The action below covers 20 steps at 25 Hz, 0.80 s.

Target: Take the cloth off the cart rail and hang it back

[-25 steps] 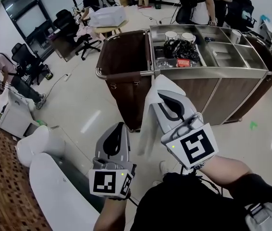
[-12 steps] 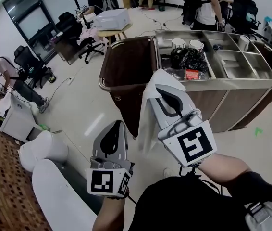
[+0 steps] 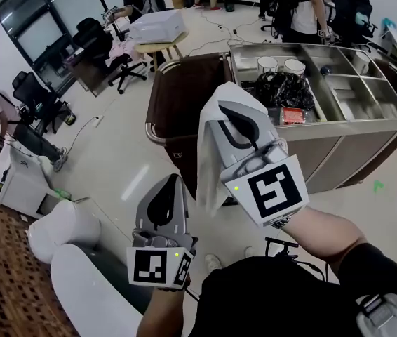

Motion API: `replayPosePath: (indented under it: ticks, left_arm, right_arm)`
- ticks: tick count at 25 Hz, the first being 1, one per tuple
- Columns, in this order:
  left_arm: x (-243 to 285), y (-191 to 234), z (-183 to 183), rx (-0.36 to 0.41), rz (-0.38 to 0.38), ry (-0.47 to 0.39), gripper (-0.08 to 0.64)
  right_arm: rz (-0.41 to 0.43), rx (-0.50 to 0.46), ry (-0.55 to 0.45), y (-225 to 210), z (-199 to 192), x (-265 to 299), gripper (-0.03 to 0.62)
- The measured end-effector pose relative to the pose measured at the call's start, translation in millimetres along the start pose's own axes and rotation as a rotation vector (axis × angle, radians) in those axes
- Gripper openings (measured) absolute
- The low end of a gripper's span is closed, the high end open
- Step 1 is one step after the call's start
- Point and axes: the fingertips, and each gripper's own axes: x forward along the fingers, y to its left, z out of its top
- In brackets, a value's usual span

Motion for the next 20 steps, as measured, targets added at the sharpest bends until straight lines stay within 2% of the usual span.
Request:
replayPosePath:
  ticks: [4,7,8,14,17,20]
  left_arm:
    - [5.5,31.9,1.1,-0.014,-0.052,-0.002,0.002]
    - [0.1,70.1,3.3,-0.025,-0.092,-0.007,0.002]
    - [-3.9,86.7,3.5,-0.031,-0.103,-0.01,0.002]
    - [-5.7,181.1,2.5,-0.082,-0.167,-0.02,0.002]
    - [1.3,207.8,3.2,-0.096,-0.191,-0.018,0.002]
    - [5.8,221.5,-3.1,-0.11,-0.203,-0.013,0.002]
  right_arm:
    - [-0.076,-0.046,-0.001,-4.1,6.5,40.9,0.0]
    - [-0.109,-0.177,-0.106,4.5,22.3,87.0,0.0]
    - [-0.121,-0.201,-0.106,11.8,22.8,104.4,0.0]
    - [-0.194,-0.262,0.05,38.5,0.3,218.6,0.0]
    - [-0.21,-0.272,0.147,35.3,-22.1,263.2,0.0]
    - [-0.195,-0.254,0.252,31.4,-60.8,291.1,0.0]
